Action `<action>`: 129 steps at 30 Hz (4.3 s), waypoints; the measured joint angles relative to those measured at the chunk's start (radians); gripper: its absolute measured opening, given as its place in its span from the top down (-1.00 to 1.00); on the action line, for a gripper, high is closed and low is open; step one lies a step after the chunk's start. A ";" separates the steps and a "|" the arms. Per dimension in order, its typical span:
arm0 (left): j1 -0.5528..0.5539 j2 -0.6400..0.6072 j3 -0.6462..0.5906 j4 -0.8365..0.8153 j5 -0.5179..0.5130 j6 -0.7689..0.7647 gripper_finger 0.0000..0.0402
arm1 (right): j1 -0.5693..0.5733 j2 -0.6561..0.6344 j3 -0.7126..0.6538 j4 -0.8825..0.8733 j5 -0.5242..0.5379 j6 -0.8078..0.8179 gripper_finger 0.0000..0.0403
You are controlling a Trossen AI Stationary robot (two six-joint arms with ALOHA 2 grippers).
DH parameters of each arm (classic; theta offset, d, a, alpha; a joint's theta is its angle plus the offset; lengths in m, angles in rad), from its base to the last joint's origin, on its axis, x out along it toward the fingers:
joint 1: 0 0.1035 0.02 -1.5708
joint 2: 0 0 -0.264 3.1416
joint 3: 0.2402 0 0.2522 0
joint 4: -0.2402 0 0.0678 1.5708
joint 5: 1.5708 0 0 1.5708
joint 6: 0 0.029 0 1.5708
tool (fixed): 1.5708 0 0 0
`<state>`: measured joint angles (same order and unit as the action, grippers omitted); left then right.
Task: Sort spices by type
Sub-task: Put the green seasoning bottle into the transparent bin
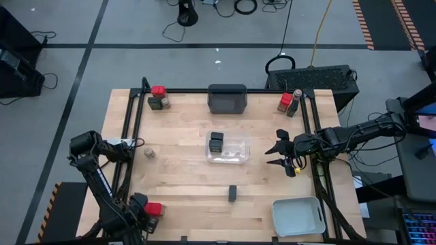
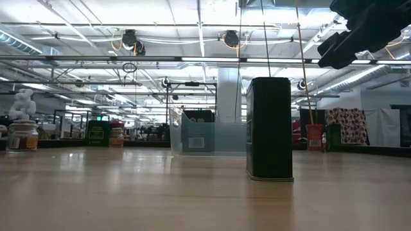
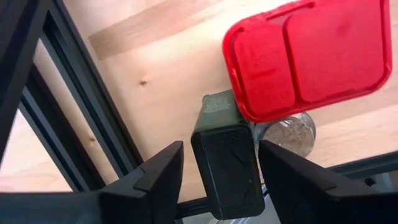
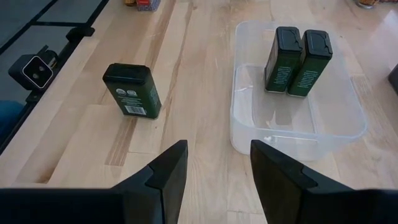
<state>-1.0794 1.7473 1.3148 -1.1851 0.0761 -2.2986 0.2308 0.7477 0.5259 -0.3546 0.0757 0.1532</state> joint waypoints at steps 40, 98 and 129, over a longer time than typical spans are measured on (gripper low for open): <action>-0.001 0.000 0.002 -0.008 0.000 0.008 0.23 | 0.000 0.000 0.000 -0.003 0.000 0.011 0.22; 0.021 -0.092 0.000 -0.011 -0.029 0.004 -0.39 | 0.000 0.000 0.000 -0.033 0.000 0.015 0.22; -0.012 -0.057 0.001 0.036 -0.053 0.030 -0.39 | 0.000 0.000 0.000 -0.032 0.000 -0.007 0.22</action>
<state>-1.0911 1.6905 1.3155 -1.1494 0.0230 -2.2687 0.2309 0.7479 0.5255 -0.3870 0.0761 0.1463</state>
